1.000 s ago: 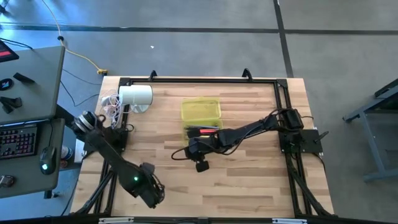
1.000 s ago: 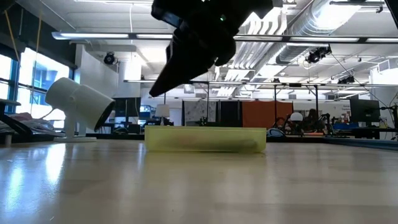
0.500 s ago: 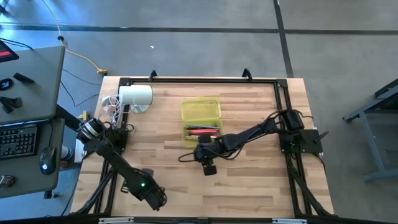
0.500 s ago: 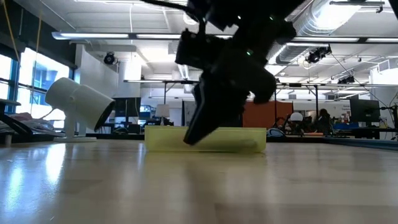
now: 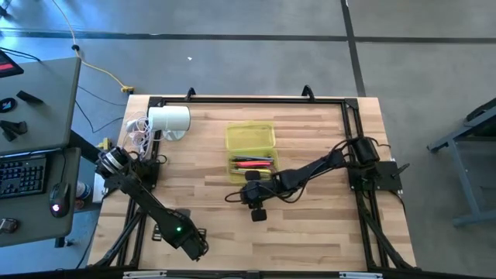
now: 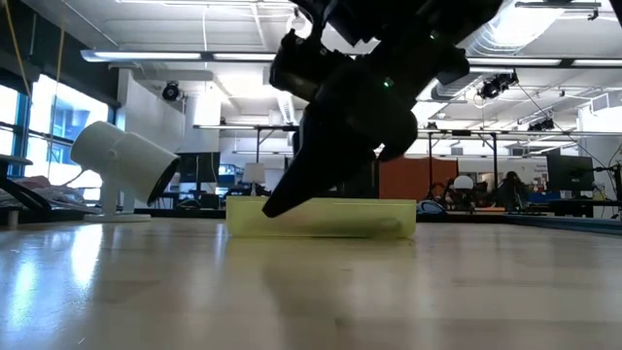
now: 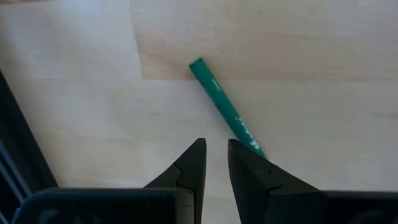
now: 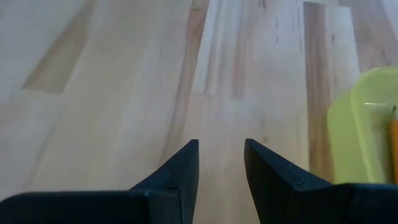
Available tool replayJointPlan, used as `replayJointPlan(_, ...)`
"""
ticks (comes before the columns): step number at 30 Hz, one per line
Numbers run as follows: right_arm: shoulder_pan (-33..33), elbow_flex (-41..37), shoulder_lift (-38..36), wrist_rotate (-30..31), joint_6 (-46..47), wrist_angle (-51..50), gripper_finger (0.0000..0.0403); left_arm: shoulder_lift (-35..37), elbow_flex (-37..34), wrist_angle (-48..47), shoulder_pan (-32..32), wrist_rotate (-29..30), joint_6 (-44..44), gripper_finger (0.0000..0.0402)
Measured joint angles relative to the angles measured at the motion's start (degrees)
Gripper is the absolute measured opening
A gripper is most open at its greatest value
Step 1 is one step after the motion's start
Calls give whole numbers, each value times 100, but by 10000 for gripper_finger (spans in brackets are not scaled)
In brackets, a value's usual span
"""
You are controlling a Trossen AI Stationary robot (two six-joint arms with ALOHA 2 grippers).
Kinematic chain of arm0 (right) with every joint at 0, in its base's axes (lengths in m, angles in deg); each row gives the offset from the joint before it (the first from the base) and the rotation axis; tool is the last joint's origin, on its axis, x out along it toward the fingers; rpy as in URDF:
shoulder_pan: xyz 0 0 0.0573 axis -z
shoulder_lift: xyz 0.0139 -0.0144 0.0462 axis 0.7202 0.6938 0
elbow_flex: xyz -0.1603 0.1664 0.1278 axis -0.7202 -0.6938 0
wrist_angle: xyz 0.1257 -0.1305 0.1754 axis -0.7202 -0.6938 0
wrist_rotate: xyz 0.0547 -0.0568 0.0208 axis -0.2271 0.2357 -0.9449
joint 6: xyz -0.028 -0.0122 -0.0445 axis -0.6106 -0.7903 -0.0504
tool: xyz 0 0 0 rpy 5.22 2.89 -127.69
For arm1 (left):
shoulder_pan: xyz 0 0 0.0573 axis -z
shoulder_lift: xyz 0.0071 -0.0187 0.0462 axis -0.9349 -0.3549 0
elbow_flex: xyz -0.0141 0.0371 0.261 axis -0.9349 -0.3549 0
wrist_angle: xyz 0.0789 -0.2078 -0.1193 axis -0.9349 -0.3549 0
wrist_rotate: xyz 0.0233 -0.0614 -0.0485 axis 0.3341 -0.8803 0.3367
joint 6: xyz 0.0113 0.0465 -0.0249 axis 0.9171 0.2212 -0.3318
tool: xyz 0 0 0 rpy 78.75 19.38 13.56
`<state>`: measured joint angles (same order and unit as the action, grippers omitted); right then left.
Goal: Pick & place school supplies into a supply box
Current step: Put the dark green crayon into the supply box
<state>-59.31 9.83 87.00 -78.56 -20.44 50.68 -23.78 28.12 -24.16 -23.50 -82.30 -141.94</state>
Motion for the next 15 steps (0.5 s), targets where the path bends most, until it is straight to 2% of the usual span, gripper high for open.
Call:
replayJointPlan(7,-32,2,0,-1,23,-100,112,2,4,199,2,50,4,101)
replayJointPlan(15,-32,2,0,-1,38,-103,112,2,4,264,0,697,-197,101)
